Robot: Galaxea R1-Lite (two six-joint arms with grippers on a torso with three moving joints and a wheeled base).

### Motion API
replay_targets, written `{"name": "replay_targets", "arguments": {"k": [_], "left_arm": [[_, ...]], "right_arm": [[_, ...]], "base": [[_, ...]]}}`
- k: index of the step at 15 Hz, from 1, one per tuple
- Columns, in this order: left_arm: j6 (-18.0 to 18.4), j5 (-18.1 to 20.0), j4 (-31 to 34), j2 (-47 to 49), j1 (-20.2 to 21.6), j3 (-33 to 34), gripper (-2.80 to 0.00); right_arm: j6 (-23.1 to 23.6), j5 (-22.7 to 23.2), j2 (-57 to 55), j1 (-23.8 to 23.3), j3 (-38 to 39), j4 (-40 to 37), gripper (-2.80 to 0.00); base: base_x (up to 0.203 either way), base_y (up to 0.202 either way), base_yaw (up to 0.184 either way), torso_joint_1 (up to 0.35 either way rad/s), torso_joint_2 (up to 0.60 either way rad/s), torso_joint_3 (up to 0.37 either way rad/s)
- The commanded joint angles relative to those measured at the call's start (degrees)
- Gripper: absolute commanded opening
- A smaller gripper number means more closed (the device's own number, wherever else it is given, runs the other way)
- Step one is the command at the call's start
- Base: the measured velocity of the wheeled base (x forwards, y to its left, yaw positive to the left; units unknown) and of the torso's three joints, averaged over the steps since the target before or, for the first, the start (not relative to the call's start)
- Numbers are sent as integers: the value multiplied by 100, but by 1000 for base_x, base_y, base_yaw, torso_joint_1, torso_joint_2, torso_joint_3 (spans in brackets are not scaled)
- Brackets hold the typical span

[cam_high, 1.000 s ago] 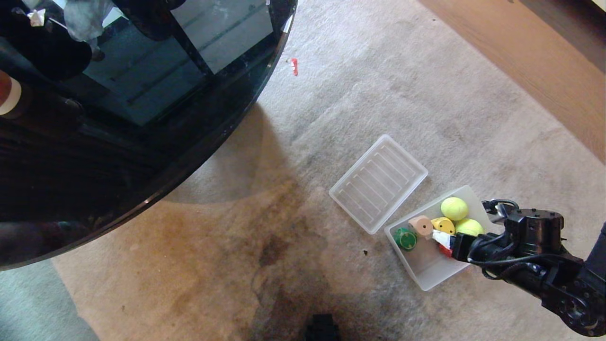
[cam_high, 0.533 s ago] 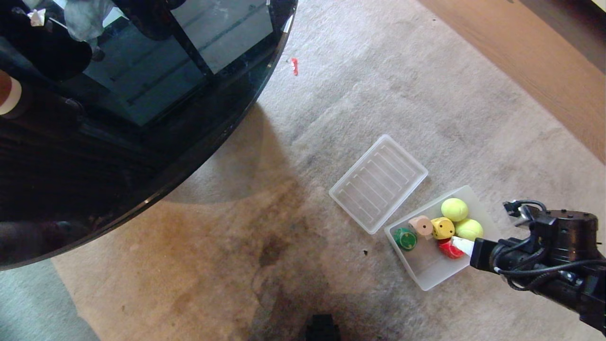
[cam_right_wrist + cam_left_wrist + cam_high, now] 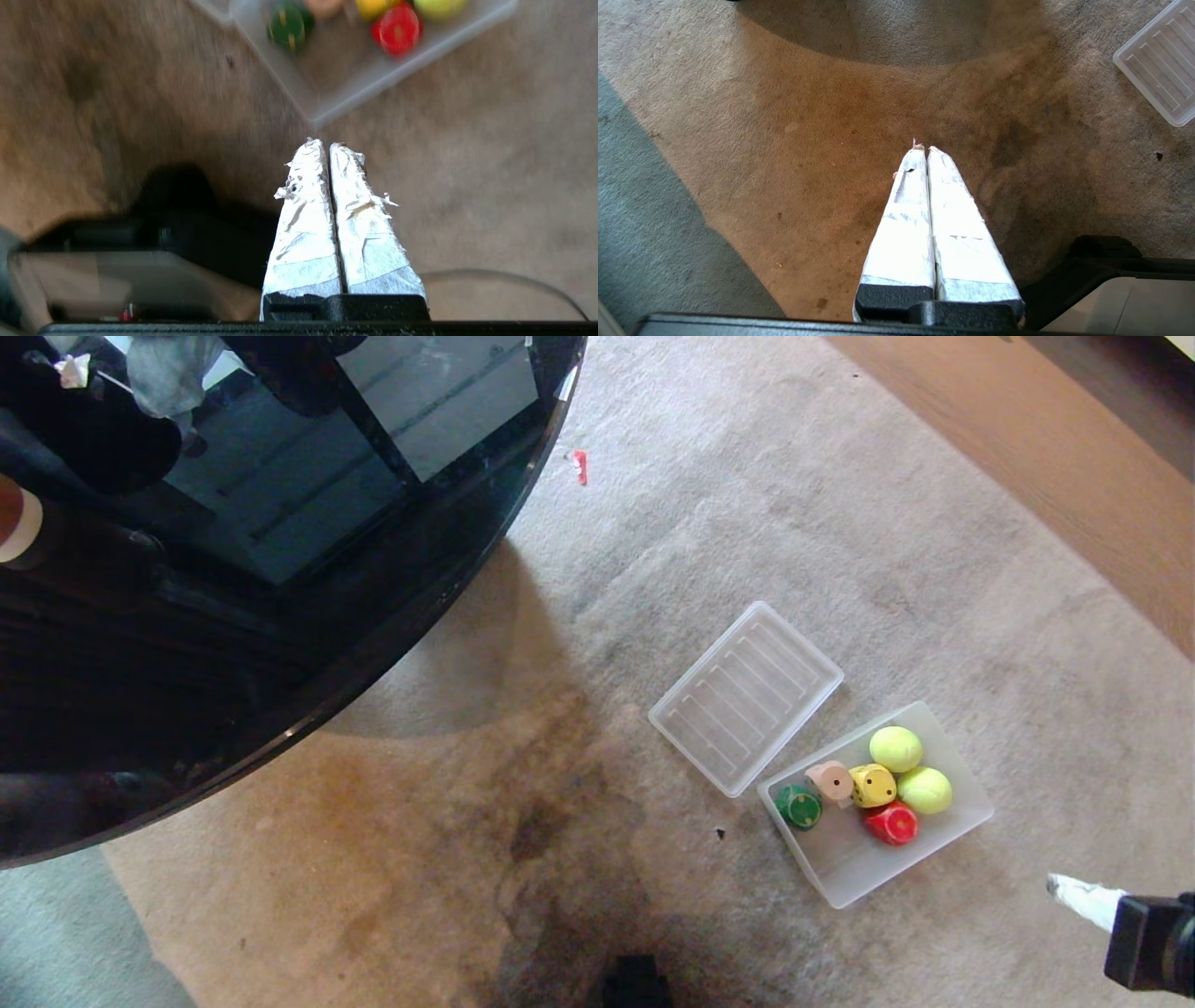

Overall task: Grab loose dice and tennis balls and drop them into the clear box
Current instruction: Close the lid

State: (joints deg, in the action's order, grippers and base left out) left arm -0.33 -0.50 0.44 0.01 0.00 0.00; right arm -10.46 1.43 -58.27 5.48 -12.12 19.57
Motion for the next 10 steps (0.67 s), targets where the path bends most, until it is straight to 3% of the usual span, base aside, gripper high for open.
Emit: {"name": "replay_targets", "arguments": {"k": [1, 4, 6, 10], "left_arm": [[-2, -3, 0, -1, 0, 0, -280], [-2, -3, 0, -1, 0, 0, -280], [-2, -3, 0, -1, 0, 0, -280], [-2, -3, 0, -1, 0, 0, -280]], "right_arm": [[9, -2, 729, -3, 8, -349, -280], [20, 2, 736, -11, 14, -365, -280], [127, 37, 1183, -128, 76, -1025, -280], [540, 70, 4141, -352, 312, -2214, -280]], "base": [[0, 0, 0, 0, 0, 0], [0, 0, 0, 0, 0, 0], [0, 0, 0, 0, 0, 0], [0, 0, 0, 0, 0, 0]]}}
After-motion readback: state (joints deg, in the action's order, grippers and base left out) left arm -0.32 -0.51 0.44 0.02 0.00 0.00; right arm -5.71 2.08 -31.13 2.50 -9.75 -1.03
